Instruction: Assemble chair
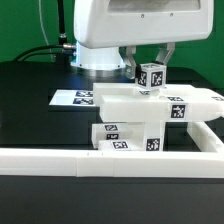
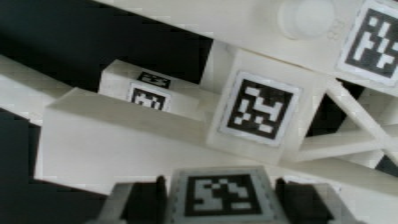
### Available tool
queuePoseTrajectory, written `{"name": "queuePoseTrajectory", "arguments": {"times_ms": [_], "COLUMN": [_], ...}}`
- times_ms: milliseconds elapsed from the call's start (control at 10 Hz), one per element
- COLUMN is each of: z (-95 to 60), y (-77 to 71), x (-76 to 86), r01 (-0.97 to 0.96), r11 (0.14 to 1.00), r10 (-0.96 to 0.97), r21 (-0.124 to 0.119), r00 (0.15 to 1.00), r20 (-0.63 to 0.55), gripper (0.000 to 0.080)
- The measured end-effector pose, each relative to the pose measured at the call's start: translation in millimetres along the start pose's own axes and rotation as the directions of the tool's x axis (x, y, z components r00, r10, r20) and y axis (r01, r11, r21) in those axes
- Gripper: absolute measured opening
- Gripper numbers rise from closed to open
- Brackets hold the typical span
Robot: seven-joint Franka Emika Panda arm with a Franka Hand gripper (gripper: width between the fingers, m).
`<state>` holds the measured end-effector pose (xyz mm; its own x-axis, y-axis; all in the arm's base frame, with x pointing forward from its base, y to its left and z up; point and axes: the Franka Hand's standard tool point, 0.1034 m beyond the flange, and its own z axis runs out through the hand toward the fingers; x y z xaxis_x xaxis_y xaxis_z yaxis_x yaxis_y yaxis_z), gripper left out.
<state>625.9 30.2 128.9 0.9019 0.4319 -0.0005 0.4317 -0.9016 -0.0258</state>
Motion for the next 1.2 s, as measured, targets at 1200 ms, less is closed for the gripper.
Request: {"name": "queuePoseTrajectory", "arguments": {"times_ms": [1200], "z": [5.2], "y": [-6.0], "x": [5.3], "r01": [-0.016], "r11": [1.000], "r10": [0.016], "r21": [-0.002], "r00": [1.000], "r20": [-0.003], "gripper": [0.0287]}}
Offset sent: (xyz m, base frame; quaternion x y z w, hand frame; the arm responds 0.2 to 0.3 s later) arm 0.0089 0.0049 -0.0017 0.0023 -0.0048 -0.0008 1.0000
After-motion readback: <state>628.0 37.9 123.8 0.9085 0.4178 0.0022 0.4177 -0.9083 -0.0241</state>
